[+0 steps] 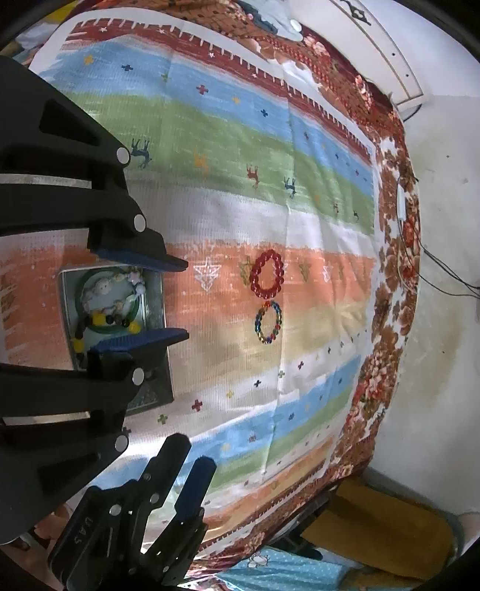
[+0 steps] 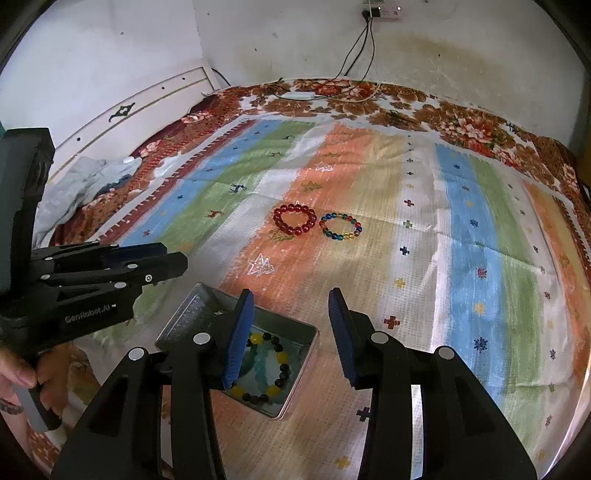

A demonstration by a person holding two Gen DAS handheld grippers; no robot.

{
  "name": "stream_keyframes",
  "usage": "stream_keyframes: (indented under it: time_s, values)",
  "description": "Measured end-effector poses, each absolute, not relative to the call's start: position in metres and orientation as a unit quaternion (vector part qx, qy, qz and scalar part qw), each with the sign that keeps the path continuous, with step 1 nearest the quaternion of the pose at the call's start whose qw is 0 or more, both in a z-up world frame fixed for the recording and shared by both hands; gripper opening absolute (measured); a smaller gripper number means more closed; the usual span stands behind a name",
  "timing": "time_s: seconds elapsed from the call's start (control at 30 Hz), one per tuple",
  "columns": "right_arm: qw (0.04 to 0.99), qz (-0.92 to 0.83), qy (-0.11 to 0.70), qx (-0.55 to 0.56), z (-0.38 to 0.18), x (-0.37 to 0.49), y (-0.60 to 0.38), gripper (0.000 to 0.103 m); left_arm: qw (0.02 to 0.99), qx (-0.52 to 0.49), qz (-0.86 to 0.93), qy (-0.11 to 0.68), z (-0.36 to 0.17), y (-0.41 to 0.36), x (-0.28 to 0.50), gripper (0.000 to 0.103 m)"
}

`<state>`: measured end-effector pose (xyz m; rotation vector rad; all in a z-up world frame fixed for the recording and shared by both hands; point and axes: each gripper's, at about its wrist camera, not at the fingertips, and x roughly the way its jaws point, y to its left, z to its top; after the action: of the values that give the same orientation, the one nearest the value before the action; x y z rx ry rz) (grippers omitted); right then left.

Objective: Organize jewelry
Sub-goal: 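Open the left tool over the tin while the right releases the yellow-black bracelet there, then move the left tool toward the red bead bracelet while the right approaches the multicolour bracelet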

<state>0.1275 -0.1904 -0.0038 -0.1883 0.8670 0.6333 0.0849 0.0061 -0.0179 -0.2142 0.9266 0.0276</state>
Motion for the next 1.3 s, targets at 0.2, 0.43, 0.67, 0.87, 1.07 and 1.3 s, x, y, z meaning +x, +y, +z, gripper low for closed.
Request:
stream_keyframes:
  time_s: [0.2, 0.43, 0.67, 0.87, 1.07, 1.3]
  values:
    - [0.858, 0.286, 0.416, -0.096, -0.012, 0.137, -0.191, 0.052, 0.887, -0.104, 0.032, 0.448, -0.022, 0.019, 0.097, 0.045]
    - [0.859, 0.277, 0.421, -0.090, -0.020, 0.153, -0.191, 0.061, 0.890, -0.097, 0.050, 0.443, -0.024, 0.027, 0.117, 0.063]
    - [0.860, 0.265, 0.428, -0.083, -0.027, 0.177, -0.187, 0.066, 0.887, -0.090, 0.054, 0.450, -0.030, 0.029, 0.138, 0.066]
    - [0.865, 0.255, 0.423, -0.081, -0.029, 0.193, -0.184, 0.066, 0.884, -0.101, 0.059, 0.453, -0.034, 0.039, 0.155, 0.067]
    - [0.866, 0.243, 0.429, -0.085, -0.036, 0.211, -0.183, 0.066, 0.879, -0.106, 0.061, 0.460, -0.040, 0.043, 0.171, 0.067]
    - [0.868, 0.242, 0.424, -0.087, -0.038, 0.226, -0.176, 0.066, 0.873, -0.109, 0.060, 0.471, -0.048, 0.046, 0.189, 0.069]
